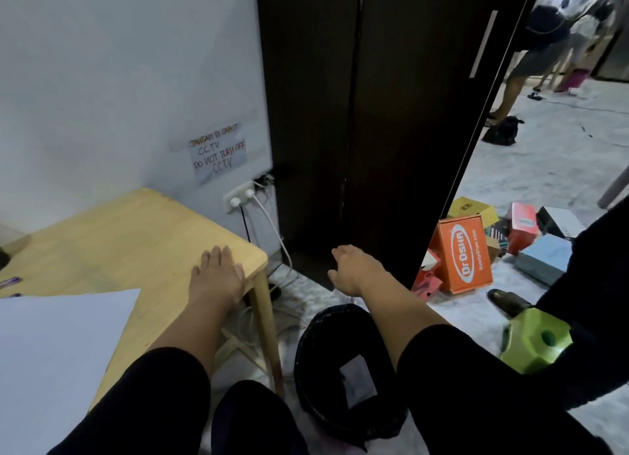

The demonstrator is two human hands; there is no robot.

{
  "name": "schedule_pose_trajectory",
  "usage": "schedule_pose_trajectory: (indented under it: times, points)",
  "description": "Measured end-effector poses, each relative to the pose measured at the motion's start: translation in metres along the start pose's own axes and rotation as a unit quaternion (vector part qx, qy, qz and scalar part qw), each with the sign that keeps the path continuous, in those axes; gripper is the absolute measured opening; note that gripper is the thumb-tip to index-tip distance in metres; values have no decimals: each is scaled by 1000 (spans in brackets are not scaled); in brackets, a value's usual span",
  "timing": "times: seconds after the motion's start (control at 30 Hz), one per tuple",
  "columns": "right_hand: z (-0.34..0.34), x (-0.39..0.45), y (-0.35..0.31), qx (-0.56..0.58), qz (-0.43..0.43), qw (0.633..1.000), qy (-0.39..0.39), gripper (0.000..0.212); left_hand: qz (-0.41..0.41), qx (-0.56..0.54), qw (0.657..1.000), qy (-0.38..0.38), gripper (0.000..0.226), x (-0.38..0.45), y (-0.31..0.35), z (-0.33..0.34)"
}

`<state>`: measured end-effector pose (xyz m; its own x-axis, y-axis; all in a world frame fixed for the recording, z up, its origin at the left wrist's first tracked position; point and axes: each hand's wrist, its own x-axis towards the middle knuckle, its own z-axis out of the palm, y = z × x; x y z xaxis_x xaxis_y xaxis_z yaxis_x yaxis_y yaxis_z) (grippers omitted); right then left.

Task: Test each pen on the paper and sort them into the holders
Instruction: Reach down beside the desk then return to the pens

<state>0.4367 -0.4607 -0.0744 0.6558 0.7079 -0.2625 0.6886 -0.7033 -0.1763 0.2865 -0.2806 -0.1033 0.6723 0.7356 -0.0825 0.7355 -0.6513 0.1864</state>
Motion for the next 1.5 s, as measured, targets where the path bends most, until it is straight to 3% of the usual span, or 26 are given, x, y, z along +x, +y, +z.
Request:
schedule_pose_trajectory:
  times: [0.33, 0.6, 0.8, 1.03, 1.33, 1.5]
  points:
    - [-38, 0, -64, -19, -51, 997, 48, 50, 47, 41, 998, 26, 52, -14, 25, -48]
    - [-84, -14, -144, -32, -96, 990, 95, 46, 11, 8, 995, 94, 42, -39, -19, -128]
    - [-103, -31, -227, -57, -172, 976, 119, 43, -41, -5, 987, 157, 42, -63, -89, -171]
    - [-87, -28, -337, -79, -270, 952, 121, 47, -157, -67, 965, 200, 36, -90, -204, -192]
    - [-1, -19, -469, -58, -413, 908, 39, 42, -256, -73, 949, 169, 35, -128, -347, -155]
    - [51, -16, -519, -42, -486, 873, 6, 22, -279, -113, 943, 145, 33, -143, -396, -118]
